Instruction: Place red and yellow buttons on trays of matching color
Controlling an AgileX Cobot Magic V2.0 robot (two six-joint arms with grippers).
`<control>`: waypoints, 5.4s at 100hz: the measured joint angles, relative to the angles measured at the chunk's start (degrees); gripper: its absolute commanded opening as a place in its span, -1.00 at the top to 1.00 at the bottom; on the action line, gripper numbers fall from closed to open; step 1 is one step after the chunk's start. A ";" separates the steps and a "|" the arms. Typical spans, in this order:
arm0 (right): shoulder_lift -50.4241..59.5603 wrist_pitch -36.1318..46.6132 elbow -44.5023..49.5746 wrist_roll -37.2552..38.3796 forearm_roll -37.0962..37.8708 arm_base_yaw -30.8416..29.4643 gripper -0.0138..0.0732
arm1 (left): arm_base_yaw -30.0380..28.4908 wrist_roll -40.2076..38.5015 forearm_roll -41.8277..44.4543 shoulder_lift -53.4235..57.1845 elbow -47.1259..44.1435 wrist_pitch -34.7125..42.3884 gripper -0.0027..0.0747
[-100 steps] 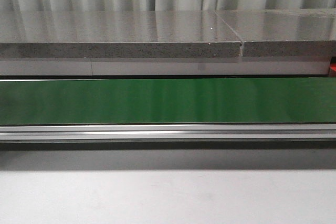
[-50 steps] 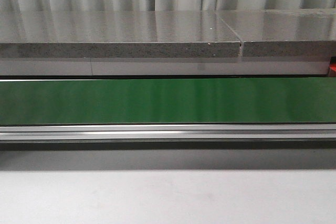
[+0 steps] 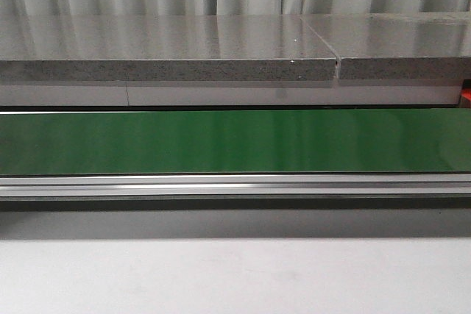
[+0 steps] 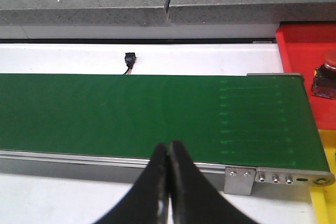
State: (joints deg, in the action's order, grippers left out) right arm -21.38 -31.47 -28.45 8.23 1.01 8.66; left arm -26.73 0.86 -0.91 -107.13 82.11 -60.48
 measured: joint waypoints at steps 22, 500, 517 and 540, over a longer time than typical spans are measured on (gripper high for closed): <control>0.00 0.00 0.00 0.00 0.00 0.00 0.84 | -0.12 -0.23 0.04 -3.20 0.00 7.93 -0.55; -41.54 -6.37 -28.06 0.00 2.69 18.76 -0.51 | 32.74 10.61 -10.59 87.32 -51.31 23.02 0.99; -50.31 -8.98 -34.54 0.00 2.69 22.61 -0.68 | 32.74 10.70 -10.59 87.32 -51.31 23.02 0.99; -61.47 -14.55 -44.22 -0.15 2.69 25.45 -0.68 | 32.74 10.70 -10.59 87.32 -51.31 23.02 0.99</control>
State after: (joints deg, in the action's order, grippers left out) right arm -82.86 -46.02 -72.67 8.08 3.71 34.12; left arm 6.01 11.56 -11.50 -19.82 30.81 -37.46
